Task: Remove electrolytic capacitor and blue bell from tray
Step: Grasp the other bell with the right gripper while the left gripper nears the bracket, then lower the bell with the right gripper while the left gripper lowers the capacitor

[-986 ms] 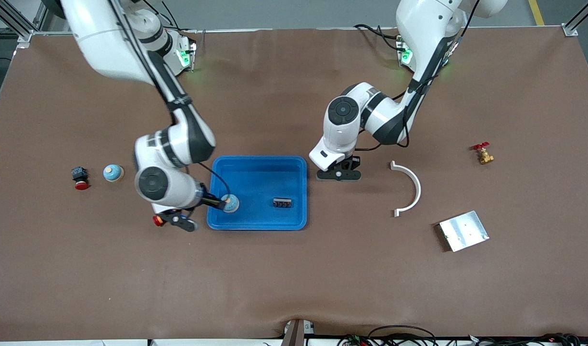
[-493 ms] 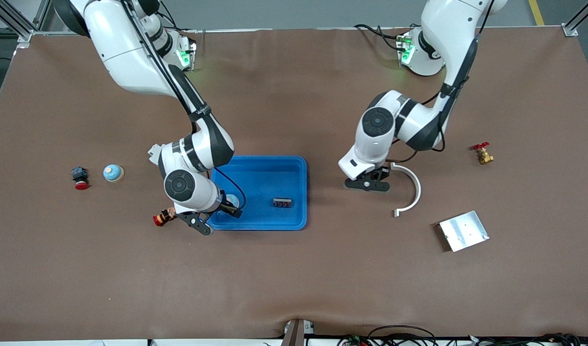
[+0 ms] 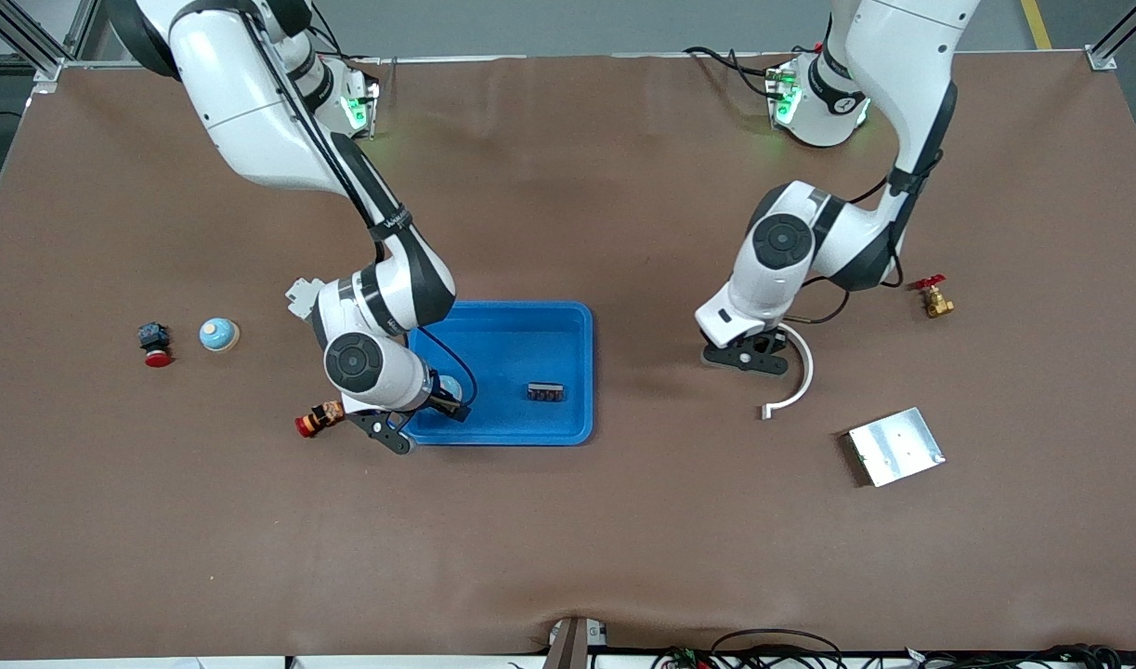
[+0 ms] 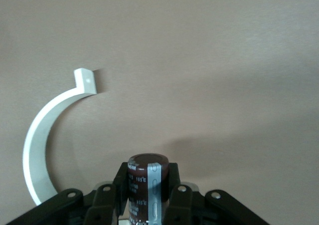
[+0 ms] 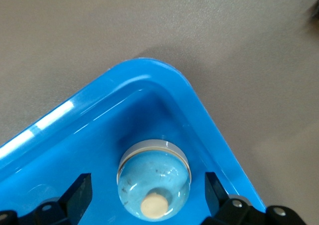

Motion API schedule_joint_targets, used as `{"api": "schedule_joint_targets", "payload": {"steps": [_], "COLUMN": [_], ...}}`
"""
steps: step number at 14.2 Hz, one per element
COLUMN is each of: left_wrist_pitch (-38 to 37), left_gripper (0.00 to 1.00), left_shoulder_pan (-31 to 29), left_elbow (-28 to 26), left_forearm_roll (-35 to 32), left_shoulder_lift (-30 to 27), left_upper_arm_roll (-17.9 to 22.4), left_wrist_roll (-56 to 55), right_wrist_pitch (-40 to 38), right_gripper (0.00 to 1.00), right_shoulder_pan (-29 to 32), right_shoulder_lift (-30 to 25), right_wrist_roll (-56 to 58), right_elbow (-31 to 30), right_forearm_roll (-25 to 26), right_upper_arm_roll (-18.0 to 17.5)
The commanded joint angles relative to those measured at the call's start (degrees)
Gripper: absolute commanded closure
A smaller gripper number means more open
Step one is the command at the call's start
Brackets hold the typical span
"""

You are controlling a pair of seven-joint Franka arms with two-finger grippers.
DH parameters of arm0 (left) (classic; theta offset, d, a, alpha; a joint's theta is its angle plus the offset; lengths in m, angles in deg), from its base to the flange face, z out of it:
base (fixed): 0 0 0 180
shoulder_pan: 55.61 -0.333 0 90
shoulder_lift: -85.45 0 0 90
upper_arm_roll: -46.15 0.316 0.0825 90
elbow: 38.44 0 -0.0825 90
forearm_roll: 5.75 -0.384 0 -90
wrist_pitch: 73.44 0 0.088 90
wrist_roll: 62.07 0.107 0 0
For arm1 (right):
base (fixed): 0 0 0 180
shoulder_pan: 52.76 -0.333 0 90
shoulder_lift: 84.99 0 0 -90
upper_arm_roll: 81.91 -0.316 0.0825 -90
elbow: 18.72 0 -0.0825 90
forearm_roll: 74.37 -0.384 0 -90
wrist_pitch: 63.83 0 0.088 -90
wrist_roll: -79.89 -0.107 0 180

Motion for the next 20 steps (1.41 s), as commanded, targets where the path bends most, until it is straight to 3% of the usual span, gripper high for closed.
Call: {"api": "schedule_joint_targets", "payload": {"steps": [1, 8, 12, 15, 18, 20], "left_wrist_pitch": [3.2, 10.7, 10.9, 10.9, 11.1, 11.7], "left_gripper": [1.00, 1.00, 1.00, 1.00, 1.00, 1.00], "left_shoulder_pan": [-0.7, -1.4, -2.0, -2.6, -4.1, -4.1], "left_elbow": [-2.0, -3.6, -3.7, -2.5, -0.6, -0.5], "left_forearm_roll": [-1.4, -1.5, -7.5, -16.2, -20.0, -20.1], "left_shoulder_lift": [-0.2, 3.0, 3.2, 4.8, 6.8, 7.4], "left_upper_arm_roll": [-0.6, -0.2, 0.1, 0.1, 0.0, 0.1], "left_wrist_roll": [0.2, -0.8, -7.1, -16.1, -18.7, -18.7], "right_wrist_pitch": [0.5, 1.4, 0.6, -2.8, -8.4, -13.6], "right_gripper": [0.00, 0.00, 0.52, 0.80, 0.89, 0.90], "right_shoulder_pan": [0.2, 0.0, 0.2, 0.8, 2.5, 6.0], "right_shoulder_lift": [0.3, 0.9, 0.5, -0.8, -4.3, -7.8], "right_wrist_roll": [-0.7, -0.6, -0.4, 0.3, 4.0, 11.6], "right_elbow": [0.0, -0.2, -0.4, 0.1, 0.1, 0.1], "right_forearm_roll": [-0.9, -0.8, -0.8, -0.5, -0.3, -0.4], "right_upper_arm_roll": [-0.2, -1.3, -1.3, -1.3, -1.2, -1.0]}}
